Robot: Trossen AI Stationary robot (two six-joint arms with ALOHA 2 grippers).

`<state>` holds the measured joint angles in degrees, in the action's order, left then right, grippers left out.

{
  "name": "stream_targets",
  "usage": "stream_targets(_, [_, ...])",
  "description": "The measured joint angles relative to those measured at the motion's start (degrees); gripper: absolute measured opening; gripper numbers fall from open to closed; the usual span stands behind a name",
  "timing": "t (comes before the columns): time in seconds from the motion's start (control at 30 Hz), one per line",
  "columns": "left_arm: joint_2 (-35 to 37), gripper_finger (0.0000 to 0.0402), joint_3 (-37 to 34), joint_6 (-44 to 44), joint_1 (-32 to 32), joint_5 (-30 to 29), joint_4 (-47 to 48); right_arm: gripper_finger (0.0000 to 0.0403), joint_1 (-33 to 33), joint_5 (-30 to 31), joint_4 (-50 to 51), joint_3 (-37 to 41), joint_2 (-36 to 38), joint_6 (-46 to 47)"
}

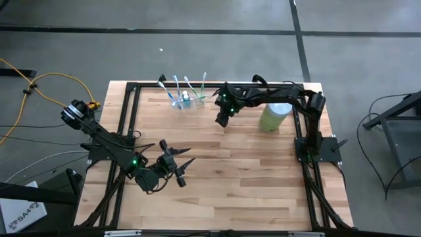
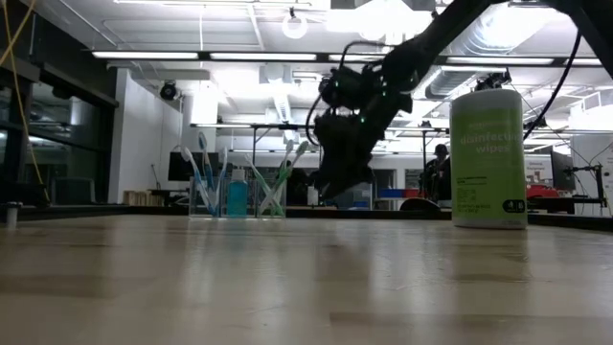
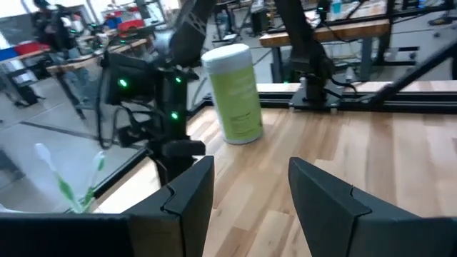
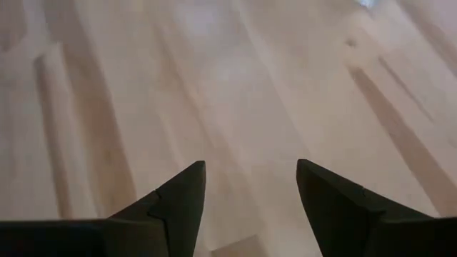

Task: Pick & Place toothbrushing station
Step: Return to Home Position

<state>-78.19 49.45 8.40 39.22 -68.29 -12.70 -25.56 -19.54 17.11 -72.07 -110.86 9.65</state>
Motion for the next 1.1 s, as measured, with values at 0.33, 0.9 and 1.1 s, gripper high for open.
stream_targets(0.33, [0.00,0.0174,0.00,0.48,0.32,2.16,0.00,0.0210,2.98,7.66,6.91,0.00,13.31,-2.10])
stream_targets(0.9, [0.00,0.0174,0.02,0.63,0.96,10.66,1.39,0.0210,22.68,12.90,16.97,0.00,33.29,7.93])
stream_targets(1.1, [0.00,0.0174,0.02,0.63,0.93,12.25,1.50,0.0210,30.80,15.14,16.46,0.00,35.44,9.20])
